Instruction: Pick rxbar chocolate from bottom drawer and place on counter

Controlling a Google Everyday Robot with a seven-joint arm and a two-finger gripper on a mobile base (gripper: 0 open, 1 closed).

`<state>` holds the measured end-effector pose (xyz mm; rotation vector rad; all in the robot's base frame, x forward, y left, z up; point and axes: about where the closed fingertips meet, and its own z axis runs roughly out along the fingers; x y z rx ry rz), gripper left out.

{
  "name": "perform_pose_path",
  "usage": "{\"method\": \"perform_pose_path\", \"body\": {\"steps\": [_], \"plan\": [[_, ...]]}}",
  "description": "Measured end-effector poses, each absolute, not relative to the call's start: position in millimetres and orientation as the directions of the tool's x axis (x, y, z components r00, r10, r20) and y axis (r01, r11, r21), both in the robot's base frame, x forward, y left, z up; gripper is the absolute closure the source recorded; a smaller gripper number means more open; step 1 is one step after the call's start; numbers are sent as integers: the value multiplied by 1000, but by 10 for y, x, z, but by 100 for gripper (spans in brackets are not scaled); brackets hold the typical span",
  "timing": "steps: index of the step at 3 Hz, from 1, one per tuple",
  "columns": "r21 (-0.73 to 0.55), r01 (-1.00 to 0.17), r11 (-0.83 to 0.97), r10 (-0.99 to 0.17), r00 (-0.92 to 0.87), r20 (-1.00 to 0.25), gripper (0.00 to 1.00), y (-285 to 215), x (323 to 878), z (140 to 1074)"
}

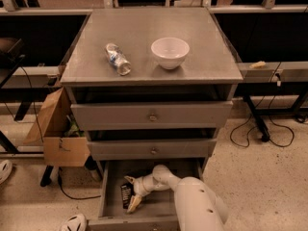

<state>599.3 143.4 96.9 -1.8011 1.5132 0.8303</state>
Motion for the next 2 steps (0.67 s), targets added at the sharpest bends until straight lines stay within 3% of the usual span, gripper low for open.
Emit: {"method": "perform_pose_path", "body": {"steps": [2], "plan": [[-69, -988, -136, -585, 136, -800, 62, 1432, 5990, 1077]]}}
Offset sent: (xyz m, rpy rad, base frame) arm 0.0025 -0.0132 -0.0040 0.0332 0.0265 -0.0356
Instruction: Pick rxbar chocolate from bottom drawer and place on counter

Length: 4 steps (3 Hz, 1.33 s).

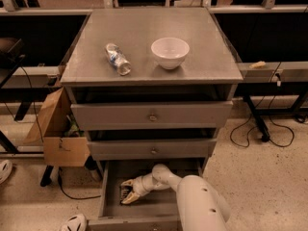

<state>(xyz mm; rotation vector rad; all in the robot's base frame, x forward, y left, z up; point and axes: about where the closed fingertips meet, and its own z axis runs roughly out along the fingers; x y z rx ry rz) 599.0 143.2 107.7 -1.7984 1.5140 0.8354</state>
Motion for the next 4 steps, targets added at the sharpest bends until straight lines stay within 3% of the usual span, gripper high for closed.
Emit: {"method": "perform_pose_path", "body": {"steps": [1, 2, 4], "plan": [[-69, -988, -135, -584, 136, -800, 85, 1431, 5990, 1114], [-66, -991, -115, -574, 121, -810, 100, 1362, 5987, 1060], [-72, -993, -92, -581, 112, -806, 100, 1194, 5932, 1213]]}}
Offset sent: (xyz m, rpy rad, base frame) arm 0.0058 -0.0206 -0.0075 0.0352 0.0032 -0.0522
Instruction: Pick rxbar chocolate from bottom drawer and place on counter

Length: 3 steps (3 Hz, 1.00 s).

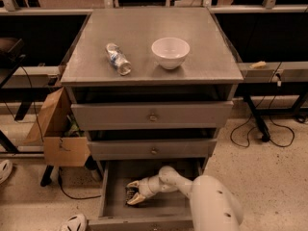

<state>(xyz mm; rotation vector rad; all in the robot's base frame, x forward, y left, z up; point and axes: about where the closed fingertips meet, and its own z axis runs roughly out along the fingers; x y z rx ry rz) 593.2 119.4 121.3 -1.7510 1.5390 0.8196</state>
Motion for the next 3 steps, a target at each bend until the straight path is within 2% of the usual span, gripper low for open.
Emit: {"method": "perform_pose_path", "body": {"steps": [2, 3], "plan": [[-270, -948, 168, -726, 66, -684, 100, -442, 6533, 2388], [-269, -949, 165, -775, 44, -631, 100, -806, 6295, 2836]]}}
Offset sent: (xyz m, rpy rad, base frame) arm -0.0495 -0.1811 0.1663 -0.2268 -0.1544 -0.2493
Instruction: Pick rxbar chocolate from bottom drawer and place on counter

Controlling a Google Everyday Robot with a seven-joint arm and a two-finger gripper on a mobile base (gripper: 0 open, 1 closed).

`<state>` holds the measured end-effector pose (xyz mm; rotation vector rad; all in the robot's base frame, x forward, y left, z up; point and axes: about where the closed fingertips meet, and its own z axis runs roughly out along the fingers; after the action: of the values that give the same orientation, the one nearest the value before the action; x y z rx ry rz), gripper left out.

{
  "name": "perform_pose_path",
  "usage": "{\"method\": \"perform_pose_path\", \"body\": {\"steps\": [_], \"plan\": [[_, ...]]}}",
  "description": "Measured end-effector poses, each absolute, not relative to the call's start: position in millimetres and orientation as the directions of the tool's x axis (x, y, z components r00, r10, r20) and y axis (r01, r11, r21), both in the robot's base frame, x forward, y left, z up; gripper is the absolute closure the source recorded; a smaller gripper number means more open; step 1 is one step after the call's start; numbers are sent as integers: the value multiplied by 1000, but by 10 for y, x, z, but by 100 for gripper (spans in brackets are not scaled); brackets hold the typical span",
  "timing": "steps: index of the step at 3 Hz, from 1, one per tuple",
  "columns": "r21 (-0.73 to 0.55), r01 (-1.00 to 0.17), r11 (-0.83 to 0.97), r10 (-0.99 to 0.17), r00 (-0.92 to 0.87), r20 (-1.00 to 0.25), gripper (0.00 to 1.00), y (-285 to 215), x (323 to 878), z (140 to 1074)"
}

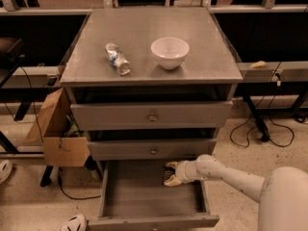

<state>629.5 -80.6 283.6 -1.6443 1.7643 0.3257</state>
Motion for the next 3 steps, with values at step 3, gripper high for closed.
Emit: {"method": "perform_pose_path", "body": {"steps": [3], "plan": [[-82, -994, 75, -862, -23, -507, 100, -1246, 5006, 3443]]}}
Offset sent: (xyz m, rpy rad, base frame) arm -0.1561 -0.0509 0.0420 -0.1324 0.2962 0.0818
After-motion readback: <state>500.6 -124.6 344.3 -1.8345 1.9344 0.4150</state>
